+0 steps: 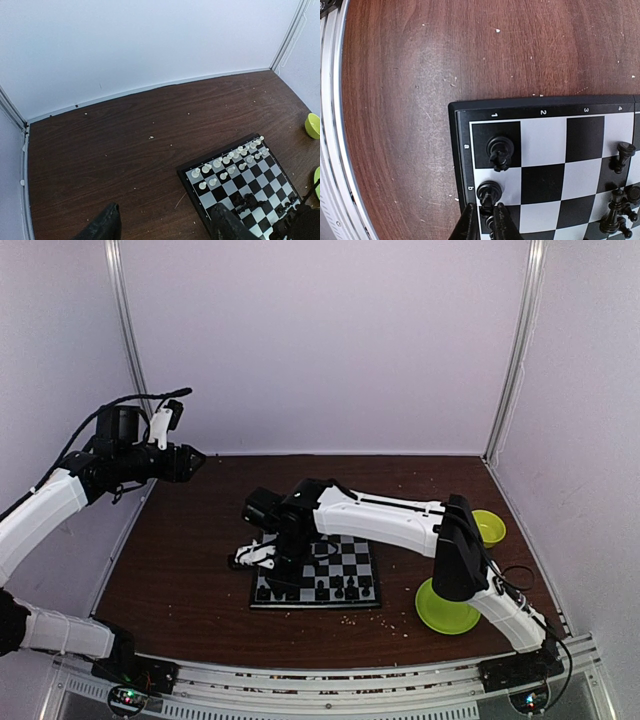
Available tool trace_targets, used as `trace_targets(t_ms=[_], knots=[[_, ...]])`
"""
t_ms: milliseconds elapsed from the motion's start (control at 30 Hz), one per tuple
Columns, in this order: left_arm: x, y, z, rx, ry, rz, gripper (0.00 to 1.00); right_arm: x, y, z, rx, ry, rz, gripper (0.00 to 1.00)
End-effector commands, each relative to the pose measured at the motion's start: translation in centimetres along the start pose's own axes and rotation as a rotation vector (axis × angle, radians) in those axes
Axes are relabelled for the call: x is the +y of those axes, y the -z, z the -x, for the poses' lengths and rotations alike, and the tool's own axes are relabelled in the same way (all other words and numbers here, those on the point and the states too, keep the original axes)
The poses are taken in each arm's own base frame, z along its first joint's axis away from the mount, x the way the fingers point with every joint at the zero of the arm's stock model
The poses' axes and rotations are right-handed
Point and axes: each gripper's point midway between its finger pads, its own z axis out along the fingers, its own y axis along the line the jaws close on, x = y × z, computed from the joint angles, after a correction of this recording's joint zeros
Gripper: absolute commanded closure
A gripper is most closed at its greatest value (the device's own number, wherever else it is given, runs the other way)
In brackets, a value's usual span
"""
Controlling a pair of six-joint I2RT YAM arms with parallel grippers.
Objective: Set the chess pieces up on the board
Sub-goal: Place the knight at g8, then adjust the pawn on the chessboard.
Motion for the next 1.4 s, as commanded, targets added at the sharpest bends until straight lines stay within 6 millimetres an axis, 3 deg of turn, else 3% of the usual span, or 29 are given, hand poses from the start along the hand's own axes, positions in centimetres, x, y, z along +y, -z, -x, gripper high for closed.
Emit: trace_targets(t_ms=[0, 133, 233, 433, 567, 667, 833, 967, 1067, 1233, 1367], knots=[[-0.3, 0.1, 1.3, -0.048, -0.009, -0.016, 0.37, 0.0, 0.7, 0.5, -0.012, 0.006, -0.024, 0.86], [-0.3, 0.1, 1.3, -0.048, -0.011, -0.015, 0.37, 0.1, 1.1, 0.7, -0.020, 0.007, -0.021, 0.84], [-0.2, 0.1, 1.2, -0.044, -0.015, -0.010, 0.37, 0.5, 2.6, 1.2, -0.046, 0.014, -0.016, 0.81], [-0.2, -0.4, 0.8, -0.028, -0.021, -0.015, 0.40, -0.2, 9.2, 2.6, -0.158, 0.002, -0.082, 0.70], [-0.8, -1.4, 0.0, 0.005, -0.035, -0.063, 0.41, -0.5, 14.6, 2.2, -0.246, -0.023, -0.079, 0.68], [-1.6, -2.4, -1.0, 0.052, -0.043, -0.121, 0.42, -1.2, 17.5, 0.5, -0.288, -0.057, -0.067, 0.68], [-3.8, -4.1, -2.7, 0.125, -0.076, -0.230, 0.46, -3.3, 20.1, -4.7, -0.324, -0.126, -0.097, 0.68], [-7.0, -5.5, -5.3, 0.232, -0.148, -0.295, 0.47, -4.9, 19.8, -10.1, -0.350, -0.225, -0.115, 0.68], [-9.8, -6.8, -7.8, 0.326, -0.216, -0.324, 0.49, -5.8, 19.9, -12.9, -0.398, -0.275, -0.134, 0.68], [-13.4, -8.4, -12.8, 0.516, -0.339, -0.374, 0.57, -6.6, 20.3, -15.2, -0.486, -0.312, -0.132, 0.67], [-13.7, -9.3, -15.9, 0.625, -0.371, -0.389, 0.56, -6.5, 20.4, -15.3, -0.504, -0.313, -0.094, 0.67]])
